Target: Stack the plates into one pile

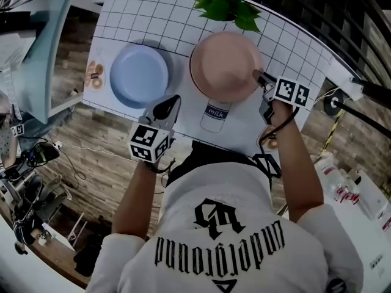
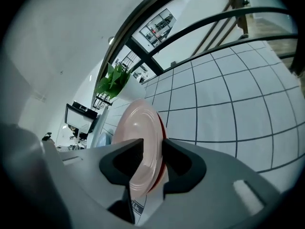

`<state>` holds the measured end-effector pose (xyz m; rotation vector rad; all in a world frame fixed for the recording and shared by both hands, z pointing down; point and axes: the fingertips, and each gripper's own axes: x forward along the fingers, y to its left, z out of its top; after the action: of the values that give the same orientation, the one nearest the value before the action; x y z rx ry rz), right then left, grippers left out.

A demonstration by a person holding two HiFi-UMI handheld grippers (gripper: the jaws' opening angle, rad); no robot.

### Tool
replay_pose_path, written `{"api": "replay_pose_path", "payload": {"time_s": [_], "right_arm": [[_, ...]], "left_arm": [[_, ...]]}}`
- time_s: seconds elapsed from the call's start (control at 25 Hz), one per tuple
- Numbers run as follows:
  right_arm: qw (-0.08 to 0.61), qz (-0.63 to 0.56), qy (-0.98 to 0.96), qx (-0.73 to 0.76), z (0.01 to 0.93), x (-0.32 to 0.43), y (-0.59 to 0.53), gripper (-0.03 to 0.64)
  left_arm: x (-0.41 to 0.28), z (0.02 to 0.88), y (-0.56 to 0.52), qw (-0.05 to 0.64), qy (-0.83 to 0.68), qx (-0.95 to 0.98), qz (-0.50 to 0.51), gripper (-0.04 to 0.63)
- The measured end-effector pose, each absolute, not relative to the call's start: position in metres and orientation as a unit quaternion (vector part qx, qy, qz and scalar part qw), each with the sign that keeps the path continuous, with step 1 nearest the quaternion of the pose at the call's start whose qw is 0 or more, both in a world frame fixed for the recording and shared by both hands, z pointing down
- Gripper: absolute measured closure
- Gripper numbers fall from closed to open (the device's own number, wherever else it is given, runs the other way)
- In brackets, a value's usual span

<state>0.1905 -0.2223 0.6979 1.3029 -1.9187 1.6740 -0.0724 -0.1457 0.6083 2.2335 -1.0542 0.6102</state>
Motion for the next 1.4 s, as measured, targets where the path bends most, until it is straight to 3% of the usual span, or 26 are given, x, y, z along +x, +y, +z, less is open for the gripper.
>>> {"api": "replay_pose_path", "payload": {"time_s": [0.4, 0.88, 1.4], "right_arm": [[0.168, 0.522, -0.676, 0.493, 0.679, 0.2, -0.216, 0.492], [0.161, 0.488, -0.71, 0.481, 0.626, 0.145, -0.169, 0.494], [0.169, 0.305, -0.838, 0.419, 0.493, 0.063, -0.106, 0.5]], "left_arm": [[-0.087, 0.592, -0.135, 0.282, -0.4, 0.844, 0.22, 0.546], [-0.132, 0.543, -0.094, 0.246, -0.425, 0.85, 0.188, 0.546], [-0.187, 0.453, -0.03, 0.173, -0.452, 0.866, 0.127, 0.546]]}}
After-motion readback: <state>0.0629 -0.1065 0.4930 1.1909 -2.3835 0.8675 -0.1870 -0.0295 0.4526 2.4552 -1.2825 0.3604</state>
